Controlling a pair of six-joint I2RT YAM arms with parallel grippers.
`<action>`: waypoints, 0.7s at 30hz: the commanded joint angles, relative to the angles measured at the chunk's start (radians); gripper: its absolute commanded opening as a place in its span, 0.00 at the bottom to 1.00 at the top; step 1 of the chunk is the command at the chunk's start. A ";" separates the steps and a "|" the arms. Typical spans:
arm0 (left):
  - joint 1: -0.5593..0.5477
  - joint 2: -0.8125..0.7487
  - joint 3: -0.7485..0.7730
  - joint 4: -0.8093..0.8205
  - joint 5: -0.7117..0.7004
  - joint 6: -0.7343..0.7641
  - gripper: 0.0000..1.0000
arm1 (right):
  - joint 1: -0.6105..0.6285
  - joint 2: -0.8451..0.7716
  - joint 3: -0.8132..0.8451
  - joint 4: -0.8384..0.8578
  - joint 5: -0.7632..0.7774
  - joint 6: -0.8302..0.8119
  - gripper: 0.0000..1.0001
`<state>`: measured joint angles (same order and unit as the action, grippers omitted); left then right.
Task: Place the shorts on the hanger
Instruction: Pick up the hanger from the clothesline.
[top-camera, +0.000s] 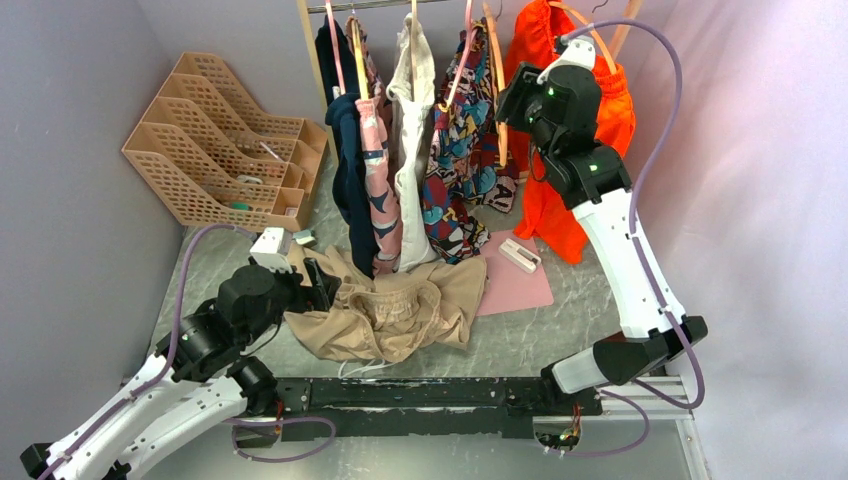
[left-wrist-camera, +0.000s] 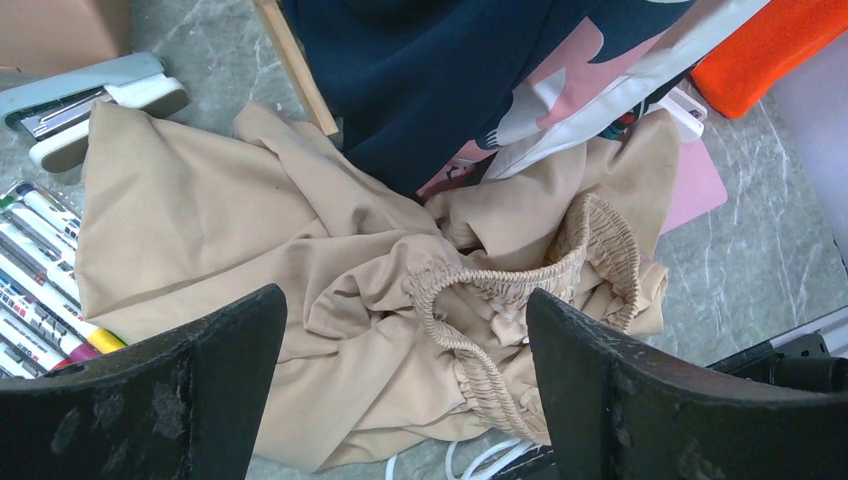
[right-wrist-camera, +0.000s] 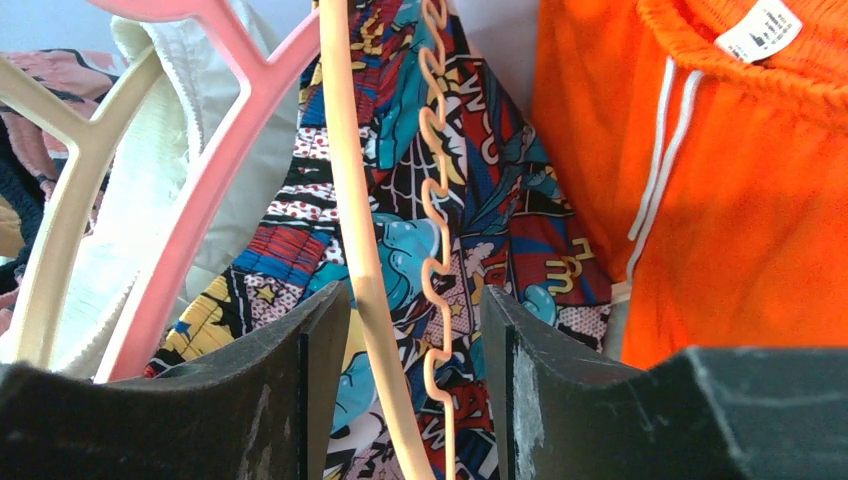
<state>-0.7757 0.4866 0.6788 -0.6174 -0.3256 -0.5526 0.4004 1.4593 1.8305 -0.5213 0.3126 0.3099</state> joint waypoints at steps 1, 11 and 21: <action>0.003 0.008 -0.009 0.033 0.021 0.017 0.93 | -0.016 -0.013 0.016 0.014 -0.044 -0.061 0.55; 0.003 0.013 -0.010 0.034 0.028 0.020 0.92 | -0.030 0.040 0.009 0.061 -0.084 -0.068 0.55; 0.003 0.033 -0.010 0.039 0.036 0.022 0.92 | -0.031 0.079 0.049 0.069 -0.098 -0.072 0.33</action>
<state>-0.7757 0.5133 0.6765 -0.6136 -0.3088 -0.5453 0.3767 1.5288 1.8351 -0.4778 0.2260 0.2501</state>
